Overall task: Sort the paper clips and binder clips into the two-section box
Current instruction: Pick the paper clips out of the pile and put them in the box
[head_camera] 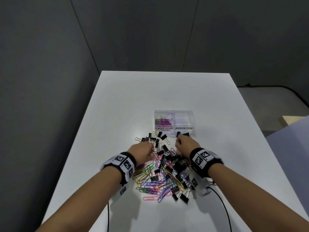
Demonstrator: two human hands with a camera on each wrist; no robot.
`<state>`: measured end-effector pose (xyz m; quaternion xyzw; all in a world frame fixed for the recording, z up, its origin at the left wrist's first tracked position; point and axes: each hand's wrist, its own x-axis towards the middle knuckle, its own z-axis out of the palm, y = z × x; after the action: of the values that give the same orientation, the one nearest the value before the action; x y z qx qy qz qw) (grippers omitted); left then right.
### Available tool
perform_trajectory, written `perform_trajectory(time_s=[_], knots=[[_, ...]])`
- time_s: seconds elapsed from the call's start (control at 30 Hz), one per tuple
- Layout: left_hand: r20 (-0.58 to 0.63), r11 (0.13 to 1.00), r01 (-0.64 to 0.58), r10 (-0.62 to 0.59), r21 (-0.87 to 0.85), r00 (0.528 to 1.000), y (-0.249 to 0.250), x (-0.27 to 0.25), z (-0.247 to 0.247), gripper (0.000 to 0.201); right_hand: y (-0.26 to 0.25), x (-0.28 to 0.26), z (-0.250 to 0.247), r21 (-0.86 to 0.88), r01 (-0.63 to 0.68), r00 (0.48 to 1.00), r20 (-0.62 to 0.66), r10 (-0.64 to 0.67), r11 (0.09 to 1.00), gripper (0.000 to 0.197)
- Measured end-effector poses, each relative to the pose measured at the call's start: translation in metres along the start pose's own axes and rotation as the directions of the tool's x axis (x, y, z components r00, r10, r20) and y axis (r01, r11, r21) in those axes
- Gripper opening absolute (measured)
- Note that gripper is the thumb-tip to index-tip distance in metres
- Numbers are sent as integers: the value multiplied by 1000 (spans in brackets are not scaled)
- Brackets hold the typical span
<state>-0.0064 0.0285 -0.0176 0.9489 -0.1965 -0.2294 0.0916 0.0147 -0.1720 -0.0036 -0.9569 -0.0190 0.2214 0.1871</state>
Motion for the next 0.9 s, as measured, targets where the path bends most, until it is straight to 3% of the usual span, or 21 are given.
perform_trajectory(time_s=[0.1, 0.17, 0.37, 0.53, 0.63, 0.77, 0.9], knots=[[-2, 1000, 14, -14, 22, 1000, 2, 4, -2, 31, 10, -2, -12, 156, -13, 999, -50, 21, 988, 12], [9, 999, 31, -31, 22, 999, 2, 7, -3, 32, 16, -4, -20, 173, -18, 999, -35, 24, 985, 14], [4, 999, 44, -44, -1, 999, 1, 11, -5, 35, 29, -7, -26, -25, 20, 985, 169, -15, 999, 22], [-24, 999, -10, 11, 33, 1000, -6, 7, -8, 33, 30, -15, -24, -291, 197, 973, 177, -150, 936, 26], [-13, 998, -25, 25, 49, 1000, -5, 5, -7, 41, 29, -16, -21, -377, 198, 972, 192, -133, 905, 33], [-30, 999, -29, 30, 44, 999, 1, 8, -6, 33, 29, -14, -16, -423, 151, 973, 221, -60, 893, 38], [6, 999, -12, 11, 46, 1000, 5, 11, -7, 27, 28, -15, -12, -327, 123, 977, 204, -57, 937, 36]])
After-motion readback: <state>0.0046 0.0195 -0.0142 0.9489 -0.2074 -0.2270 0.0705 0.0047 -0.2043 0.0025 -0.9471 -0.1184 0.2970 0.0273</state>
